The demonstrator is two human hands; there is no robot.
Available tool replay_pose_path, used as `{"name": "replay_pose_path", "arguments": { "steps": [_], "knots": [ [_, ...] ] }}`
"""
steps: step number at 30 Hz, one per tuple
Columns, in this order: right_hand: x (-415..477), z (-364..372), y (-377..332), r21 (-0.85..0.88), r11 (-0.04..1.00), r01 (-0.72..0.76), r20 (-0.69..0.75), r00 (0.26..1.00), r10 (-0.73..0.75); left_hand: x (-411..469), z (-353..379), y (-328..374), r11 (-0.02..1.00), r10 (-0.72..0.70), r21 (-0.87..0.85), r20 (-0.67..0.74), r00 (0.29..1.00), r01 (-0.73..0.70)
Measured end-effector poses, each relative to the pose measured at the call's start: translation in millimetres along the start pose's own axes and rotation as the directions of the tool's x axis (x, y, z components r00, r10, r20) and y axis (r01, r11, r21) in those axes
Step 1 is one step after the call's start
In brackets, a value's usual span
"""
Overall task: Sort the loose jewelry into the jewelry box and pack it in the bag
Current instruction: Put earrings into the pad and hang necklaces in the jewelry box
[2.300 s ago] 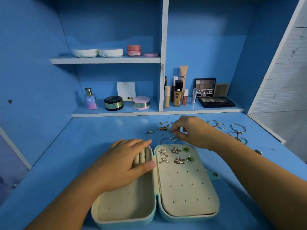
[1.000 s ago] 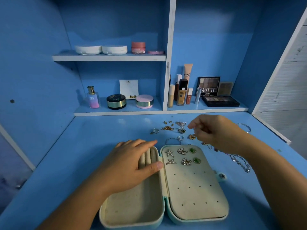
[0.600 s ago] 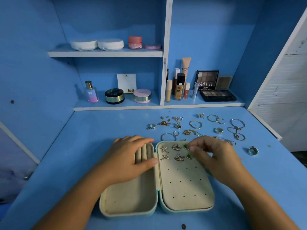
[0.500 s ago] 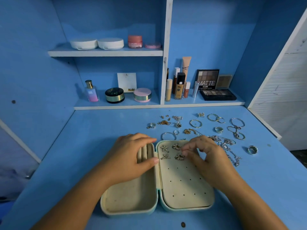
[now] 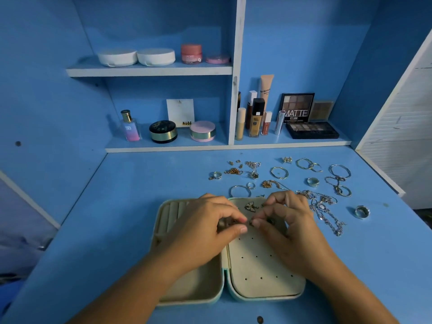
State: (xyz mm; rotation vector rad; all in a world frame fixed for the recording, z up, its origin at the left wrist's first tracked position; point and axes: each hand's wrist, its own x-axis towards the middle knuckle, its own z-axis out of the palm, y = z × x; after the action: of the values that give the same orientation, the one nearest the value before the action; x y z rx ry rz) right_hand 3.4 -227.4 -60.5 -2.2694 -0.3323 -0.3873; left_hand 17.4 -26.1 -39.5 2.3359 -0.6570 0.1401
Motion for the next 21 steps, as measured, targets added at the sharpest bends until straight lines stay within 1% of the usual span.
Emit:
{"name": "replay_pose_path", "arguments": {
  "steps": [4,9,12,13,15,17,19,21],
  "knots": [
    [-3,6,-3,0.05,0.999,-0.006,0.019,1.0,0.005,-2,6,-4,0.998,0.004,-0.054,-0.072,0.997,-0.008],
    [-5,7,-3,0.085,0.996,-0.014,0.038,0.999,0.011,-4,6,0,0.998,-0.01,-0.069,-0.059,0.998,0.005],
    [4,-9,4,-0.001,1.0,-0.008,0.063,0.998,0.008,-5,5,-1,0.996,-0.033,-0.082,-0.07,0.997,0.028],
    [11,-18,9,-0.052,0.998,-0.026,0.093,0.995,0.031,-5,4,-2,0.996,-0.037,-0.084,-0.071,0.997,0.031],
    [26,-36,22,-0.173,0.98,-0.098,0.166,0.978,0.127,-6,4,-3,0.997,-0.029,-0.072,-0.062,0.998,0.024],
    [36,-43,28,-0.241,0.963,-0.123,0.21,0.962,0.176,-6,2,-3,0.999,-0.012,-0.045,-0.054,0.998,0.009],
    [34,-40,29,-0.203,0.968,-0.145,0.275,0.941,0.199,-7,1,-3,0.999,-0.011,-0.041,-0.045,0.999,0.009],
    [26,-35,28,-0.093,0.979,-0.184,0.294,0.934,0.203,-8,-1,-4,0.998,-0.025,-0.058,-0.022,0.999,0.024]
  ]
}}
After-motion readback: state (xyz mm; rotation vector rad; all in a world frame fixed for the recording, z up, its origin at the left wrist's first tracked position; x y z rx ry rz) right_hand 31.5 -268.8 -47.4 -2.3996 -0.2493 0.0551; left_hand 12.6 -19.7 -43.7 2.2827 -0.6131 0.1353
